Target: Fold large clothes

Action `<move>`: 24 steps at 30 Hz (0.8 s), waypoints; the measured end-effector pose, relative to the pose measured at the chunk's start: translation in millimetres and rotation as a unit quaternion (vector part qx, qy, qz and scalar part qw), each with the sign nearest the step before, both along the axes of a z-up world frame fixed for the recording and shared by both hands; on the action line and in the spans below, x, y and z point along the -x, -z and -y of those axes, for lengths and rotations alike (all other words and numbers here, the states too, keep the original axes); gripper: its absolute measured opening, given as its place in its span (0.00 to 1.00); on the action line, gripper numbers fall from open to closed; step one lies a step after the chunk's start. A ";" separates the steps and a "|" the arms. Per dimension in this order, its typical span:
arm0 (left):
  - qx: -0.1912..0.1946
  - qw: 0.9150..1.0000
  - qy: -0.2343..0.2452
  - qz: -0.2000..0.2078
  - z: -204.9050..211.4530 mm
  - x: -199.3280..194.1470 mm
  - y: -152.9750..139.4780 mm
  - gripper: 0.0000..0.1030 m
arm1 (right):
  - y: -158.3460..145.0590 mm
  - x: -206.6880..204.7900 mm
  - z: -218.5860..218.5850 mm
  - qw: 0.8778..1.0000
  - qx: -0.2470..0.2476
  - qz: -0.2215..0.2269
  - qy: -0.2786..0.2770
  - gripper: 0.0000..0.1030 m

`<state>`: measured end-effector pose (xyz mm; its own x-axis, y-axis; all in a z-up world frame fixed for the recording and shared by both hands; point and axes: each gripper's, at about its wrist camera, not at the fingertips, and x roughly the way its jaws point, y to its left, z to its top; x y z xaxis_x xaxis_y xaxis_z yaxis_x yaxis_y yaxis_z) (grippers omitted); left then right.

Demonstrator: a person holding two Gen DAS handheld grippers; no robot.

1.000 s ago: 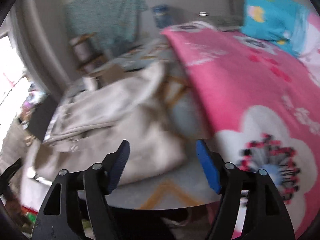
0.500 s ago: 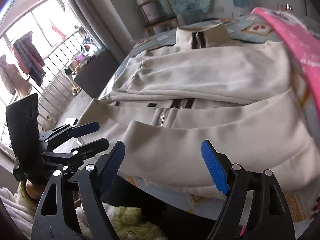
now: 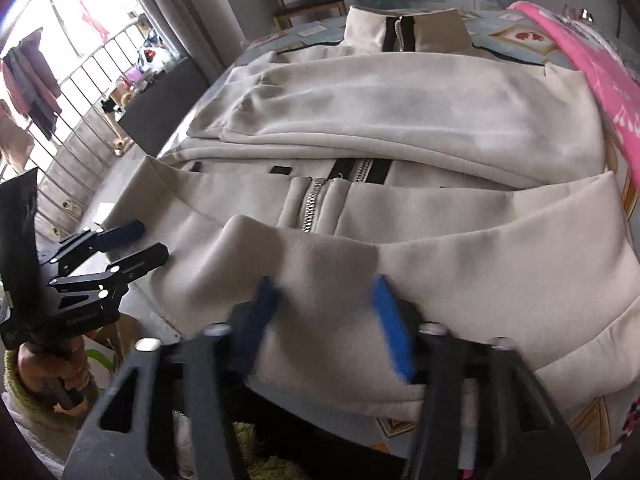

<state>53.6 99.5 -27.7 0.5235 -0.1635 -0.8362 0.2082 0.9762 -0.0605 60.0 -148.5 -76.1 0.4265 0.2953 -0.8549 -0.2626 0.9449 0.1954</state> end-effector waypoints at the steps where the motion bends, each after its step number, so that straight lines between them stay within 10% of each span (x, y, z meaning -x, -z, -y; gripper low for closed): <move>1: -0.001 1.000 0.000 0.004 0.2 0.2 0.7 0.59 | -0.1 0.4 -0.8 1.000 0.000 0.000 -0.003 0.22; 5: -0.027 0.999 0.005 0.028 1.8 0.5 2.7 0.34 | -5.3 5.5 -13.6 1.000 0.015 0.014 -0.020 0.05; 7: -0.043 0.998 0.004 0.038 0.3 1.0 1.2 0.06 | -11.4 7.6 -17.7 0.999 0.032 0.028 -0.016 0.04; 16: 0.009 0.993 -0.002 0.118 -19.1 2.6 -57.7 0.03 | -68.9 4.5 -10.9 0.995 0.006 0.100 0.011 0.03; 24: -0.045 0.997 -0.005 0.066 -7.5 -36.7 -2.4 0.05 | -10.6 -47.5 -22.3 0.997 0.039 0.067 0.010 0.03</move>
